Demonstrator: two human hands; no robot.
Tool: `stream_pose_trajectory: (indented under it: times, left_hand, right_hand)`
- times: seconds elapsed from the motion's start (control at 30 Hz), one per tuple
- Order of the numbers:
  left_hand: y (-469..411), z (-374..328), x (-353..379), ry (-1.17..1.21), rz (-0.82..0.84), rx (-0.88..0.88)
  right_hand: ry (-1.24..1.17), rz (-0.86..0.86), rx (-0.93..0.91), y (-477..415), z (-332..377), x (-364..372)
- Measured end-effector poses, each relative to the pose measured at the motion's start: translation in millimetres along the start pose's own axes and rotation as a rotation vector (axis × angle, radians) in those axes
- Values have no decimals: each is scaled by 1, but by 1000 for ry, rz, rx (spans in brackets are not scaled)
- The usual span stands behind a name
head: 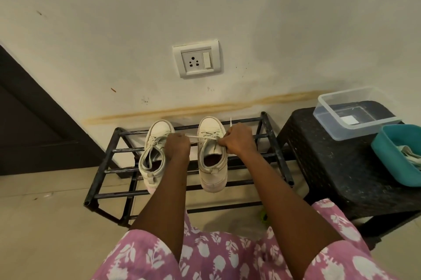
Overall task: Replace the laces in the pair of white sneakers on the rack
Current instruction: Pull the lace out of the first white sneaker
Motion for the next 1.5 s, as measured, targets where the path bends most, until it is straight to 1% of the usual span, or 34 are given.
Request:
stream_pose_trajectory:
  times: [0.1, 0.13, 0.17, 0.23, 0.33, 0.43, 0.47, 0.53, 0.6, 0.67, 0.8, 0.9, 0.97, 1.03, 1.13, 1.3, 1.33, 1.4, 1.47, 1.5]
  left_hand:
    - [9, -16, 1, -169, 90, 351]
    - [11, -20, 3, -209, 143, 423]
    - [12, -23, 5, -248, 197, 482]
    - [19, -28, 11, -341, 298, 544]
    - [26, -33, 19, -523, 372, 625]
    - [32, -38, 22, -560, 403, 610]
    - [33, -39, 24, -604, 398, 605]
    - [34, -38, 29, -728, 364, 628]
    - [34, -37, 31, -780, 307, 645]
    - [35, -37, 31, -749, 252, 650]
    - [36, -36, 29, -607, 227, 619]
    - [32, -34, 22, -484, 135, 463]
    - [29, -32, 16, -491, 99, 365]
    - [28, -31, 10, -566, 53, 340]
    - [24, -30, 10, -696, 47, 342]
    - [17, -22, 1, -847, -9, 251]
    - [15, -18, -4, -845, -31, 236]
    - [14, -15, -9, -756, -49, 200]
    - [14, -13, -9, -673, -34, 209]
    - [13, -12, -6, -607, 15, 218]
  right_hand:
    - [-6, 4, 0, 0, 0, -1]
    - [-11, 6, -1, 0, 0, -1]
    - [-15, 7, -2, 0, 0, -1]
    - [-15, -2, -5, 1, 1, -2]
    - [-1, -14, -6, 2, 3, -3]
    - [-1, -13, -5, 1, 4, -2]
    - [1, -13, -6, 1, 4, -2]
    - [0, -2, -3, 0, 3, -2]
    - [-1, 4, -3, 0, 3, -2]
    - [-8, -5, -8, 0, 2, -3]
    - [-18, -4, -7, 1, 2, -3]
    - [-29, -7, -4, 0, 1, -2]
    - [-28, 1, -10, 0, 1, -2]
    - [-29, 8, -10, -1, 1, -1]
    - [-24, 3, -13, -1, 0, -1]
    - [-26, 4, -10, 0, -1, -1]
    - [-27, 3, -11, 0, -1, -1]
    - [-13, 4, -21, 0, -1, -1]
    - [3, -3, -27, 0, -1, -1]
    - [2, -6, -27, 0, -1, -1]
Point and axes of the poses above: each hand's wrist, its own y-axis away from the middle knuckle, its own x-axis out of the palm, z = x × y, the point moved 3 cm from there along -y, towards the middle knuckle, and after that the axes turned 7 degrees about z, right-handed, at the moved point
